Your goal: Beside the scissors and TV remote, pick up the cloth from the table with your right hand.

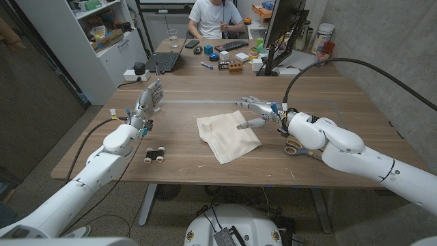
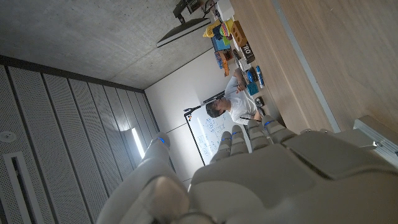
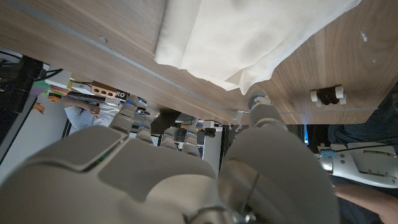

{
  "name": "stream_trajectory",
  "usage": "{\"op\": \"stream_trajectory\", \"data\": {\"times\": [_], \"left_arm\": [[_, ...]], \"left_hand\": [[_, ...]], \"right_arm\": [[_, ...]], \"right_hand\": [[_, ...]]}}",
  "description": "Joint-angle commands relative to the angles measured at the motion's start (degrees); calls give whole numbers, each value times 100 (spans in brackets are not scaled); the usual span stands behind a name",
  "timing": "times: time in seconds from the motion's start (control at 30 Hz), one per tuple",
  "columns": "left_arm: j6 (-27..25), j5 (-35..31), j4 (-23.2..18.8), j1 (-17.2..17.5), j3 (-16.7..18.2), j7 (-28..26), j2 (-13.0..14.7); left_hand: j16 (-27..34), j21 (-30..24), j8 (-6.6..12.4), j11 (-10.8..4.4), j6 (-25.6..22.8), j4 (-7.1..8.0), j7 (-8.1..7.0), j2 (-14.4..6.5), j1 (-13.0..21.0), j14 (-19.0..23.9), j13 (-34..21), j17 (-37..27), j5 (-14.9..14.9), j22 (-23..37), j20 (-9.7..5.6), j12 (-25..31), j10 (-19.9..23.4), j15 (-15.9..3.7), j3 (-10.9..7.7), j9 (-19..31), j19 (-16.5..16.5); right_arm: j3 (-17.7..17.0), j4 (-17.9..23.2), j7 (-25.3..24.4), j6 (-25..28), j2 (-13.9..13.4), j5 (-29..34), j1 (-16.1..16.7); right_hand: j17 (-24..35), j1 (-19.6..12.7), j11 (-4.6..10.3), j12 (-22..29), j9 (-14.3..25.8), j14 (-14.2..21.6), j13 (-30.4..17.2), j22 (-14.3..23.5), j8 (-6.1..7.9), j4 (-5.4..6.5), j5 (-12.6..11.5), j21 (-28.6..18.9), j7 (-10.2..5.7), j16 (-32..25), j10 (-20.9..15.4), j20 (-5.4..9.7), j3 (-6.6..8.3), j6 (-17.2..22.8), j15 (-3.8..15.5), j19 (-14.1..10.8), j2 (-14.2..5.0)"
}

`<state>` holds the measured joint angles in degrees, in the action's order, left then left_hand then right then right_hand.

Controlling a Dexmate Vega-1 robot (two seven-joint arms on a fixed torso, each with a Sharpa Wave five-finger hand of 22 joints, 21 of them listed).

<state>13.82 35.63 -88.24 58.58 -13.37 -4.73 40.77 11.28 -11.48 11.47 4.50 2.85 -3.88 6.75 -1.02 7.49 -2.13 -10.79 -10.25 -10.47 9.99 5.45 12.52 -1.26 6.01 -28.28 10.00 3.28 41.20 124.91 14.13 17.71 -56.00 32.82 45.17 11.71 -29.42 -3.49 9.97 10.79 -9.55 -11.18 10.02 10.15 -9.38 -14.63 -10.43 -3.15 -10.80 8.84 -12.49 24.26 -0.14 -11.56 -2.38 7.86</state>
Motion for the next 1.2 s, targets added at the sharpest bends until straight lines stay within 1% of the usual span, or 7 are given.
{"op": "stream_trajectory", "data": {"times": [0.03, 0.37, 0.63, 0.7, 0.8, 0.87, 1.2], "left_arm": [[-80, -18, -114, 90, 36, -113, 22], [-70, -45, -156, 102, 51, -186, -12], [-155, -44, -191, 83, 50, -215, -2], [-185, -83, -221, 87, 45, -272, 4], [-246, -92, -249, 88, 40, -277, 36], [-276, -83, -264, 85, 45, -287, 42], [-312, -104, -246, 57, 19, -330, 5]], "left_hand": [[18, -21, 39, 13, -58, -24, 16, -47, 22, 43, -30, -15, 24, 27, 34, 39, 37, 16, -13, 32, -25], [14, -16, 29, 14, -75, -36, 6, -55, 28, 61, -30, -15, 26, 28, 102, 39, 55, 9, -14, 31, -23], [15, -15, 24, 7, -96, -46, 4, -58, 29, 86, -31, -16, 28, 29, 136, 36, 64, 10, -12, 31, -26], [16, -16, 24, 14, -106, -48, -12, -58, 29, 94, -31, -16, 29, 30, 149, 38, 72, 12, -11, 30, -30], [19, -15, 20, 4, -111, -52, -13, -58, 28, 113, -31, -17, 30, 30, 168, 38, 78, 7, -9, 30, -30], [18, -15, 19, 14, -116, -54, -13, -59, 28, 114, -32, -17, 30, 31, 174, 39, 83, 4, -9, 30, -31], [18, -16, 13, 2, -134, -62, -17, -60, 24, 137, -32, -18, 31, 32, 247, 38, 97, -4, -4, 30, -38]], "right_arm": [[533, 23, 730, 206, -177, 206, -586], [755, 72, 999, 219, -355, 376, -752], [861, 112, 542, 275, -502, 698, -580], [900, 125, 54, 233, -611, 983, -433], [856, 111, -255, 219, -696, 889, -295], [776, 86, -234, 216, -695, 556, -259], [840, 35, -5, 149, -814, 457, -283]], "right_hand": [[15, -6, -15, 46, 29, -60, -14, 12, -29, 18, -42, -44, 1, -41, 92, -10, -21, -106, -26, -14, 58], [9, 13, -69, 46, 30, -121, -17, 27, -23, 38, -123, -94, 58, -50, 272, -6, -73, -370, -40, -138, 109], [6, -31, -76, 60, 32, -138, -21, 40, -9, 43, -218, -146, 70, -65, 353, 2, -91, -526, -26, -290, 96], [5, -81, -74, 76, 34, -106, -23, 47, 15, 39, -271, -172, 66, -86, 361, 6, -89, -545, -19, -371, 78], [5, -175, -48, 113, 36, -44, -30, 57, 63, 31, -358, -221, 29, -122, 333, 9, -84, -522, 9, -534, 49], [5, -209, -49, 128, 37, -24, -32, 60, 81, 28, -383, -240, 28, -132, 316, 10, -81, -505, 14, -600, 38], [3, -355, -39, 181, 41, 135, -45, 73, 144, 13, -421, -341, -36, -198, 229, 16, -44, -407, 17, -969, -16]]}}
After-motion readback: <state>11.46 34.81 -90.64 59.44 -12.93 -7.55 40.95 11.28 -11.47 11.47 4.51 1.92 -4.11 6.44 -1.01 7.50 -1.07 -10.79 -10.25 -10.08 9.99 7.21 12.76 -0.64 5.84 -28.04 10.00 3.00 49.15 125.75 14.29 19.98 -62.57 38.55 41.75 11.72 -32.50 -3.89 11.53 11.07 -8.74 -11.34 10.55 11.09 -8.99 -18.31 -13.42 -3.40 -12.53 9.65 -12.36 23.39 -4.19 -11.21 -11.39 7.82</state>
